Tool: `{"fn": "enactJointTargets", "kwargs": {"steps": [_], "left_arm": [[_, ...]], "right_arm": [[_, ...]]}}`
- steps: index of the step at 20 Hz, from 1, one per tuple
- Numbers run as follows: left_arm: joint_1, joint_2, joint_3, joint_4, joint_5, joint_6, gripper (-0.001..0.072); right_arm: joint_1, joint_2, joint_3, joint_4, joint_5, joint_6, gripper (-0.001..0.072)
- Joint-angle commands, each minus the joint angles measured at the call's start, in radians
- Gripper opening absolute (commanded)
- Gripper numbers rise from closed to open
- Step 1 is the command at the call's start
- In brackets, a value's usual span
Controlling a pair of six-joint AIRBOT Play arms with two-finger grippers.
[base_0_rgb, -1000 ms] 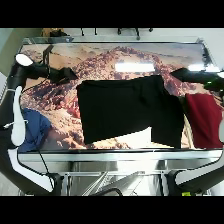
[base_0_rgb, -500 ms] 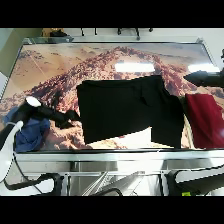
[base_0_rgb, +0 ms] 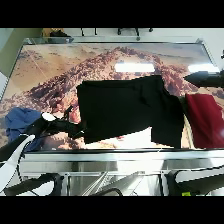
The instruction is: Fold the shirts.
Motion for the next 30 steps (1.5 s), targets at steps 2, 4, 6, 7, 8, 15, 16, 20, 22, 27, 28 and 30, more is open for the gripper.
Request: {"fn": "enactJointTargets", "kwargs": {"steps": [2, 4, 6, 7, 8, 15, 16, 20, 22, 27, 28, 30], "left_arm": [[-0.036, -0.072, 0.054, -0.035, -0.042, 0.072, 0.007], [0.001, -0.084, 0.094, -0.007, -0.087, 0.086, 0.0015], [0.077, -0.082, 0.156, 0.133, -0.127, 0.058, 0.0014], [0.135, -0.082, 0.191, 0.215, -0.146, 0.027, 0.0014], [0.189, -0.082, 0.221, 0.259, -0.164, 0.022, 0.0014], [0.397, -0.083, 0.33, 0.273, -0.198, 0.096, 0.0015], [0.397, -0.084, 0.33, 0.273, -0.198, 0.102, 0.0015], [0.397, -0.09, 0.33, 0.279, -0.212, 0.118, 0.0015], [0.397, -0.09, 0.33, 0.279, -0.217, 0.118, 0.0015], [0.397, -0.09, 0.33, 0.279, -0.219, 0.118, 0.0015], [0.397, -0.09, 0.33, 0.279, -0.218, 0.118, 0.0015], [0.397, -0.09, 0.33, 0.279, -0.218, 0.118, 0.0015]], "right_arm": [[-0.001, 0.001, 0.0, 0.006, 0.018, 0.014, 0.03], [-0.003, 0.001, 0.0, 0.002, 0.018, 0.038, 0.0299], [-0.01, 0.001, 0.0, -0.005, 0.034, 0.062, 0.0299], [-0.015, 0.001, -0.001, -0.011, 0.055, 0.072, 0.0299], [-0.016, 0.001, -0.001, -0.033, 0.079, 0.091, 0.0299], [-0.015, 0.13, -0.3, -0.177, 0.109, 0.134, 0.0297], [-0.015, 0.172, -0.382, -0.217, 0.084, 0.145, 0.0297], [-0.015, 0.347, -0.745, -0.326, -0.154, 0.174, 0.0308], [-0.015, 0.37, -0.872, -0.326, -0.208, 0.173, 0.0308], [-0.004, 0.352, -0.996, -0.325, -0.257, 0.157, 0.0309], [0.008, 0.352, -0.997, -0.326, -0.271, 0.144, 0.0308], [0.042, 0.339, -0.997, -0.306, -0.296, 0.143, 0.0308]]}}
